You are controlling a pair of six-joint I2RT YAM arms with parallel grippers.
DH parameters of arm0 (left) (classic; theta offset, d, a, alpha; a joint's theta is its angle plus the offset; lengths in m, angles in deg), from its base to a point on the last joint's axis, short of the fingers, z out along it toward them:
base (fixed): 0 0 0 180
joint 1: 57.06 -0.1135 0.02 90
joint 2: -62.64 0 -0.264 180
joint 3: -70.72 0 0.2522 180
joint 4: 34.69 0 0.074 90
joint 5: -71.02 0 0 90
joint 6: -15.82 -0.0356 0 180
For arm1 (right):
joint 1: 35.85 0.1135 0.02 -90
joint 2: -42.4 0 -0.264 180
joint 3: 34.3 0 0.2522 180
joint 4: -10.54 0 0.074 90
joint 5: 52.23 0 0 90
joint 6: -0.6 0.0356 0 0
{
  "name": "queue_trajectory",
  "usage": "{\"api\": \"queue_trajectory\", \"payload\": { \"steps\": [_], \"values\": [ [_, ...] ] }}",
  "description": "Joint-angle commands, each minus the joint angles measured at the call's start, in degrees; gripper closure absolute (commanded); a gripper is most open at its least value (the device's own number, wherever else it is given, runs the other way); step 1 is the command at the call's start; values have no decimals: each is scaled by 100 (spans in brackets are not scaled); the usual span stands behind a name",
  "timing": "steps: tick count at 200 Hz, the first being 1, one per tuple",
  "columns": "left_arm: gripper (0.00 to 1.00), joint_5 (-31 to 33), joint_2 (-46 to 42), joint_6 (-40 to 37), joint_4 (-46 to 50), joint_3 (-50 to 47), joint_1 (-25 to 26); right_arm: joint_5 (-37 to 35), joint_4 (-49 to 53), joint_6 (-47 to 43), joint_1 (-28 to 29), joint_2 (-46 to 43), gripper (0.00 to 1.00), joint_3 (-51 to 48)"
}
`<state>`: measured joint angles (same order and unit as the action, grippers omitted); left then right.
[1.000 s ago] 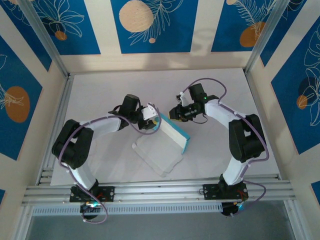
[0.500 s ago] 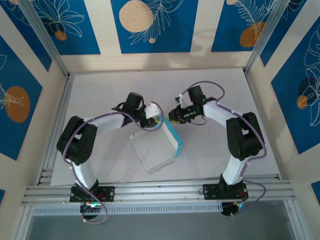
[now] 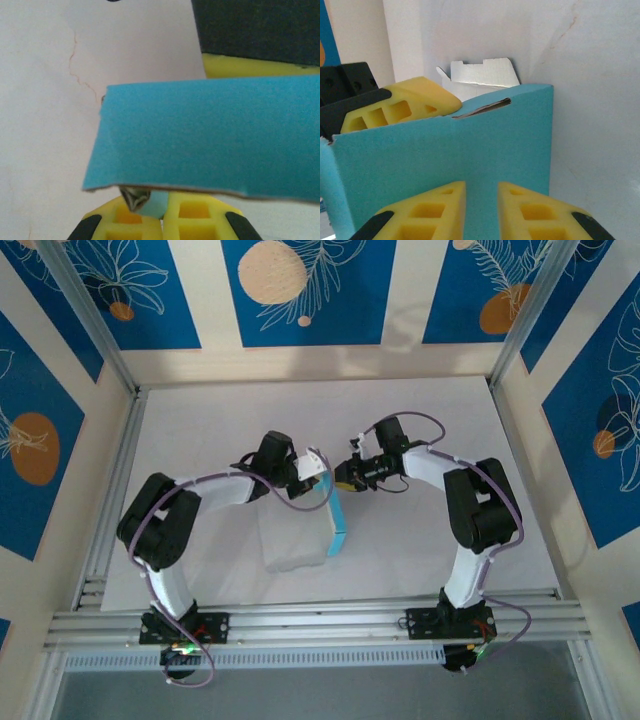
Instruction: Fold the paper box
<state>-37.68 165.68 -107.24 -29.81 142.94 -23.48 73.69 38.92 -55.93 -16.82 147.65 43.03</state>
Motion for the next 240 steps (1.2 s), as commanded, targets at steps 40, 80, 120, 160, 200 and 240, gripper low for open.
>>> {"api": "queue_trajectory", "payload": {
  "steps": [40, 80, 120, 160, 200, 240],
  "values": [
    [100, 1130, -14, 271, -1265, -746, 358, -23, -809, 1329, -114, 339, 76, -293],
    [100, 1589, 157, 461, -1805, -854, 531, -30, -875, 1592, 25, 582, 76, -75],
    [100, 1972, 289, 736, -2344, -859, 610, 90, -1124, 1871, 190, 689, 76, -20],
    [100, 2093, 299, 1251, -2229, -673, 650, 207, -1425, 2149, 320, 734, 76, -22],
    [100, 2301, 355, 1906, -2054, -455, 749, 291, -1622, 2338, 456, 792, 76, 23],
    [100, 3142, 536, 1862, -2029, -268, 1085, 421, -2016, 2689, 623, 821, 76, -2]
  ]
}}
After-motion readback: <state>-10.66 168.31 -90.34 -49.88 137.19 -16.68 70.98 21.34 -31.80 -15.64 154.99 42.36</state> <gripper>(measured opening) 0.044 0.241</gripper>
